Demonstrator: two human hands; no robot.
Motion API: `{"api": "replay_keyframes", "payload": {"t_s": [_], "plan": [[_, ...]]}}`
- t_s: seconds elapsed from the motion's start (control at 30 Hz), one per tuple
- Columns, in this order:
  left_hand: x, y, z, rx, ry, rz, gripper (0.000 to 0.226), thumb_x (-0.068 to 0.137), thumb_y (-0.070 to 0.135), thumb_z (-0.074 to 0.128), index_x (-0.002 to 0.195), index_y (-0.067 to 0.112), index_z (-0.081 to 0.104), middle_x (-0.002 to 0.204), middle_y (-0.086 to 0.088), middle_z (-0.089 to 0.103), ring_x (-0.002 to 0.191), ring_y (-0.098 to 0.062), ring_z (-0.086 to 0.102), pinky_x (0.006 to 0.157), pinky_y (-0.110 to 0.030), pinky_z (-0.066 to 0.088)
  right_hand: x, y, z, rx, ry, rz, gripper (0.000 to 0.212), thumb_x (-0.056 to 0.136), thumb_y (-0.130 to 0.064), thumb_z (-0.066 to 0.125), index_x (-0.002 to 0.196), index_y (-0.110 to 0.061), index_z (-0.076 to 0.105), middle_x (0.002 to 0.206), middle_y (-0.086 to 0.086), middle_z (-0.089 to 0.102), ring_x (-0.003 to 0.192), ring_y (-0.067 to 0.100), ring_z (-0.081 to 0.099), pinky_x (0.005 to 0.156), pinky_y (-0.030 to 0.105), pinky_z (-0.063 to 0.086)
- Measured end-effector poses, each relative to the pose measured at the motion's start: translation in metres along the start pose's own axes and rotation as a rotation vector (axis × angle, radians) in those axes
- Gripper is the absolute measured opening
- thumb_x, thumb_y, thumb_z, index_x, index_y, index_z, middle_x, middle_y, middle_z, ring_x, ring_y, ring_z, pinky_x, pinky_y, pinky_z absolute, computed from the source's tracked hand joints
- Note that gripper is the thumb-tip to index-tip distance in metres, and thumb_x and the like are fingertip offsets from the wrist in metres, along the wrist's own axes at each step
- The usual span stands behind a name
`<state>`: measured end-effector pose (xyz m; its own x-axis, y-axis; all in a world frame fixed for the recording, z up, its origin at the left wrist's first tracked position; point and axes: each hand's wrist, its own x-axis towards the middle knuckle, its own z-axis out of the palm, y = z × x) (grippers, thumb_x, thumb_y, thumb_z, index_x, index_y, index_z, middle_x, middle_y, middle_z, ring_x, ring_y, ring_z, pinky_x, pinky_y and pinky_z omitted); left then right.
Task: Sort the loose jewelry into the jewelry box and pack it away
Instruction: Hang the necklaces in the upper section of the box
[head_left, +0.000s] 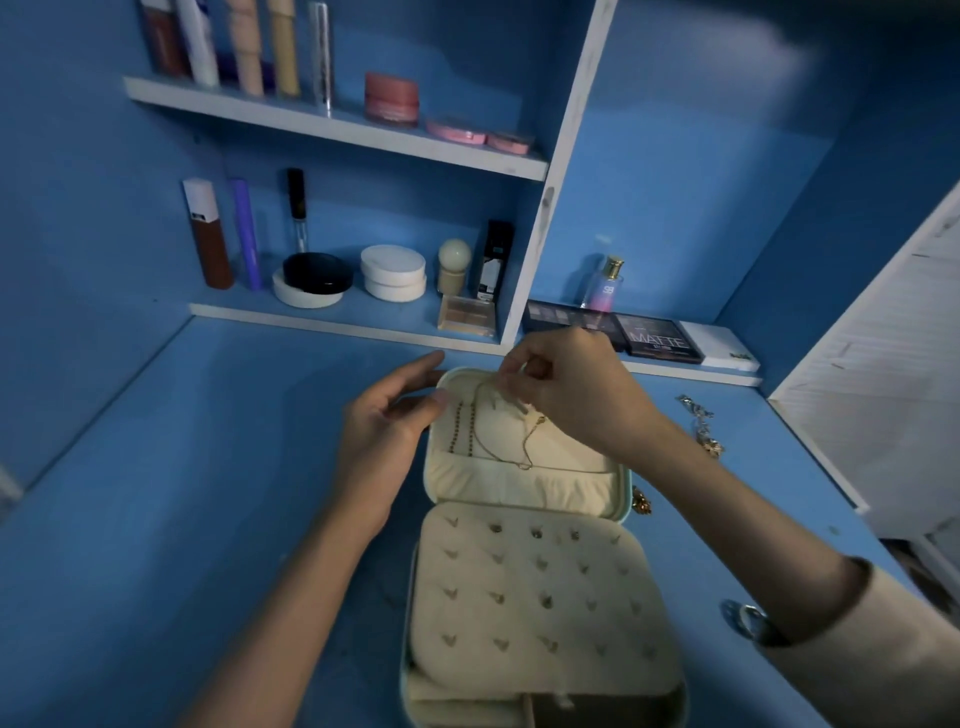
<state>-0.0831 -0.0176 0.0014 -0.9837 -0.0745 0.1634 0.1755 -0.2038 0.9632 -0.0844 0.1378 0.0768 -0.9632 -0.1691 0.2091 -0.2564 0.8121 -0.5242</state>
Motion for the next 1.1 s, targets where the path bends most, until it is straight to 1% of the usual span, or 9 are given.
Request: {"api": "replay_keyframes", "payload": {"t_s": [0.17,0.3,0.43,0.57,0.77,0.87,0.97,1.03,1.1], "plan": [[0.001,-0.002,-0.001,0.005,-0.009,0.0,0.036,0.088,-0.001,0.06,0.104,0.031,0.066,0.085,0.019,0.071,0.086,0.005,0.066,0.078,-0.012,0.051,-0.012,0.0,-0.005,-0.258,-0.145,0.04,0.012,0.085,-0.009,0.06,0.08,-0.009,0.072,0.076,0.0,0.068,0.066,0.01,0.06,0.063,0.02,0.052],[0.001,-0.002,-0.002,0.005,-0.014,0.001,0.036,0.087,-0.001,0.06,0.103,0.03,0.066,0.084,0.019,0.071,0.084,0.006,0.066,0.074,-0.012,0.05,-0.021,-0.003,-0.014,-0.142,-0.283,0.081,0.01,0.082,-0.013,0.066,0.076,-0.02,0.068,0.064,-0.013,0.06,0.053,-0.003,0.056,0.049,0.006,0.042],[0.001,-0.002,-0.001,0.001,-0.011,-0.001,0.035,0.087,-0.001,0.06,0.101,0.031,0.066,0.082,0.019,0.071,0.084,0.006,0.065,0.074,-0.012,0.05,-0.019,-0.002,-0.014,0.001,-0.139,0.028,0.021,0.082,-0.016,0.069,0.071,-0.031,0.06,0.058,-0.01,0.06,0.054,0.0,0.054,0.053,0.01,0.042],[0.0,-0.002,-0.002,0.005,-0.014,-0.002,0.036,0.087,-0.001,0.06,0.101,0.032,0.066,0.084,0.019,0.071,0.085,0.006,0.066,0.075,-0.013,0.051,-0.025,0.006,-0.01,0.02,-0.021,-0.032,0.024,0.083,-0.007,0.063,0.077,-0.03,0.059,0.069,-0.003,0.066,0.064,0.011,0.06,0.064,0.02,0.048],[0.0,-0.002,-0.002,0.009,-0.011,-0.004,0.037,0.087,0.0,0.061,0.103,0.033,0.065,0.094,0.012,0.07,0.086,0.002,0.066,0.079,-0.016,0.052,-0.051,0.027,-0.002,-0.139,-0.149,0.031,0.003,0.087,-0.027,0.063,0.086,-0.028,0.06,0.071,-0.017,0.056,0.066,-0.001,0.054,0.059,0.01,0.039],[0.0,-0.002,-0.001,0.011,-0.016,-0.004,0.037,0.088,0.0,0.06,0.104,0.033,0.065,0.092,0.012,0.07,0.084,0.001,0.066,0.078,-0.016,0.052,-0.059,0.03,0.005,-0.125,-0.212,0.097,0.009,0.084,-0.034,0.062,0.08,-0.029,0.056,0.078,-0.013,0.055,0.07,0.002,0.051,0.058,0.013,0.037],[0.0,-0.001,-0.002,0.009,-0.022,-0.006,0.038,0.088,0.0,0.059,0.103,0.034,0.065,0.088,0.015,0.07,0.082,0.002,0.066,0.072,-0.013,0.051,-0.061,0.031,0.008,-0.143,-0.2,0.082,0.018,0.083,-0.033,0.063,0.073,-0.02,0.057,0.078,-0.013,0.049,0.07,0.002,0.048,0.058,0.012,0.034],[0.0,0.0,-0.002,0.011,-0.021,-0.006,0.038,0.088,0.0,0.059,0.103,0.034,0.065,0.087,0.015,0.07,0.081,0.004,0.066,0.07,-0.012,0.05,-0.063,0.031,0.008,-0.125,-0.157,0.064,0.017,0.083,-0.034,0.064,0.078,-0.019,0.057,0.074,-0.012,0.049,0.067,0.005,0.048,0.058,0.013,0.036],[0.0,0.0,-0.002,0.014,-0.02,-0.005,0.038,0.088,0.0,0.059,0.103,0.034,0.065,0.087,0.015,0.07,0.081,0.004,0.066,0.071,-0.012,0.05,-0.066,0.03,0.009,-0.09,-0.134,0.051,0.016,0.084,-0.037,0.064,0.094,-0.027,0.055,0.073,-0.012,0.049,0.067,0.006,0.048,0.057,0.015,0.036]]}}
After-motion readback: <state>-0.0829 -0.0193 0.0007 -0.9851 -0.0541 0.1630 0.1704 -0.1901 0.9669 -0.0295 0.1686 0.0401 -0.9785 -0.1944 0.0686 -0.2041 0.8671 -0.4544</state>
